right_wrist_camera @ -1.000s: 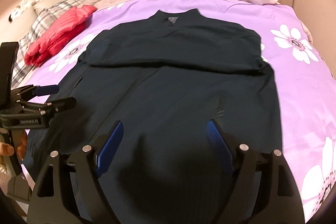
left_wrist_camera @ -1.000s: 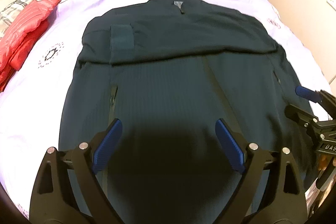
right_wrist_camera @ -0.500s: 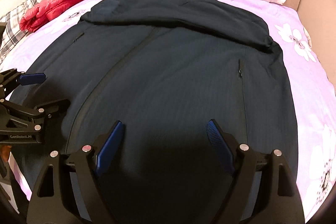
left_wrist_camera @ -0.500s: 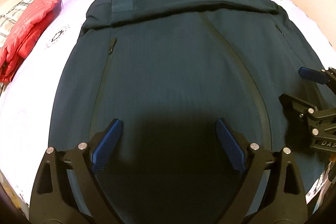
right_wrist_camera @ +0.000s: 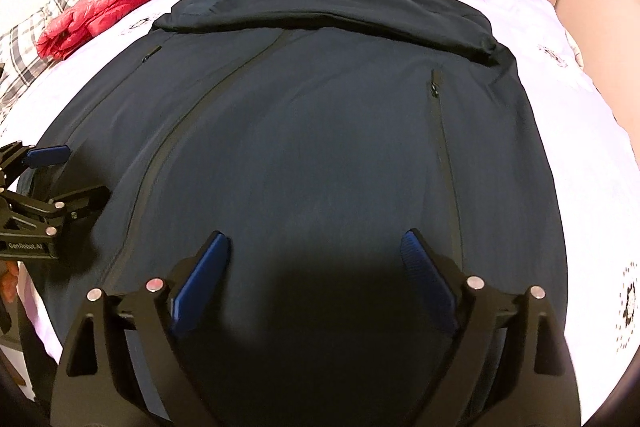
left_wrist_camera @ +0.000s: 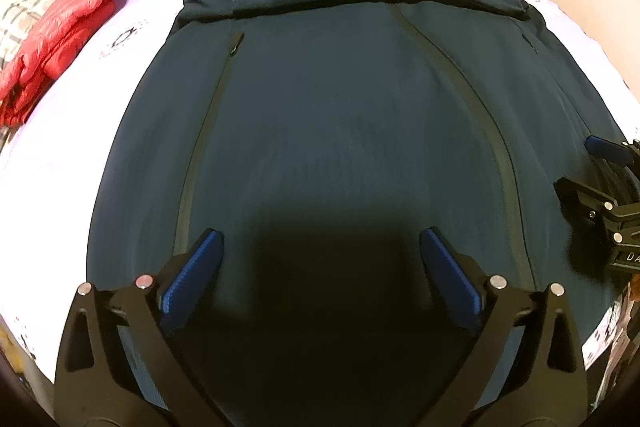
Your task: Fold large clothes
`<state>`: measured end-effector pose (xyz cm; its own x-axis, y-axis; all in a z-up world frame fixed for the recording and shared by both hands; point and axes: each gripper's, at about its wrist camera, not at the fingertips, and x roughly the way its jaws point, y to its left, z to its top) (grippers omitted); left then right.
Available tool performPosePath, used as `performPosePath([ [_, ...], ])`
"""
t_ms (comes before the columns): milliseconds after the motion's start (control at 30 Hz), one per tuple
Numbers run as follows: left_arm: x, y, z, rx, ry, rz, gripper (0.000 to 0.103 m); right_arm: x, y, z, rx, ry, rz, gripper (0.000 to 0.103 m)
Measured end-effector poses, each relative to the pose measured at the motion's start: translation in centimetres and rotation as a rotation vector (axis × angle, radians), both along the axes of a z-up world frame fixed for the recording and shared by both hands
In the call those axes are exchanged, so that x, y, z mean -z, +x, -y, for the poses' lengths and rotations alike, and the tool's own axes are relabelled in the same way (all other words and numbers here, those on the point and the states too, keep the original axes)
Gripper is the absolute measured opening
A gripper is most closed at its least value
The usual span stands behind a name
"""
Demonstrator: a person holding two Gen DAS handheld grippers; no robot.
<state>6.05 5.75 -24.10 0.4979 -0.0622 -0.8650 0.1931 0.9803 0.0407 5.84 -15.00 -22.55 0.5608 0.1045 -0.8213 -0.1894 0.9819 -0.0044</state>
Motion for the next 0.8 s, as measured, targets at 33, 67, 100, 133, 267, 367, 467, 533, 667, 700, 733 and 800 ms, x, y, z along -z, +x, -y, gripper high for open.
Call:
performPosePath([
  [33,0.0,-0.3,-0.1,-0.001,-0.003,0.0,0.101,0.1,-0.3,0.2,0.0,0.0,0.0,0.092],
  [67,0.1,-0.5,-0.2,0.0,-0.005,0.001,0.101,0.1,-0.5,0.2,-0.001,0.0,0.001,0.093],
  [100,0.1,-0.7,-0.3,0.0,-0.006,0.002,0.101,0.2,-0.8,0.4,-0.004,0.001,0.003,0.093],
  [133,0.1,-1.0,-0.4,0.001,-0.008,0.003,0.101,0.2,-1.0,0.5,-0.007,0.001,0.004,0.093],
  [267,0.0,-1.6,-0.6,0.008,-0.008,-0.001,0.101,0.2,-2.0,0.9,-0.023,-0.008,0.002,0.094],
  [367,-0.3,-2.1,-0.9,0.008,-0.006,-0.007,0.101,0.1,-2.7,1.3,-0.034,-0.009,-0.003,0.094],
  [467,-0.7,-2.7,-1.4,-0.004,-0.021,-0.016,0.101,-0.3,-3.4,1.8,-0.028,-0.012,-0.012,0.094],
  [533,-1.1,-3.1,-1.5,-0.006,-0.03,-0.013,0.101,-0.6,-3.7,2.0,-0.021,-0.011,-0.012,0.094],
  [667,-1.9,-3.5,-1.3,0.005,-0.059,0.011,0.101,-1.5,-4.1,2.2,-0.01,0.001,0.011,0.094],
  [700,-2.2,-3.4,-1.0,0.009,-0.064,0.023,0.101,-1.7,-4.0,2.1,-0.009,0.009,0.018,0.094],
  [733,-2.3,-3.3,-0.7,0.011,-0.066,0.03,0.101,-1.9,-3.8,1.9,-0.009,0.021,0.029,0.094],
  [800,-2.5,-2.9,-0.2,0.013,-0.073,0.039,0.101,-2.3,-3.5,1.4,-0.011,0.038,0.042,0.094],
])
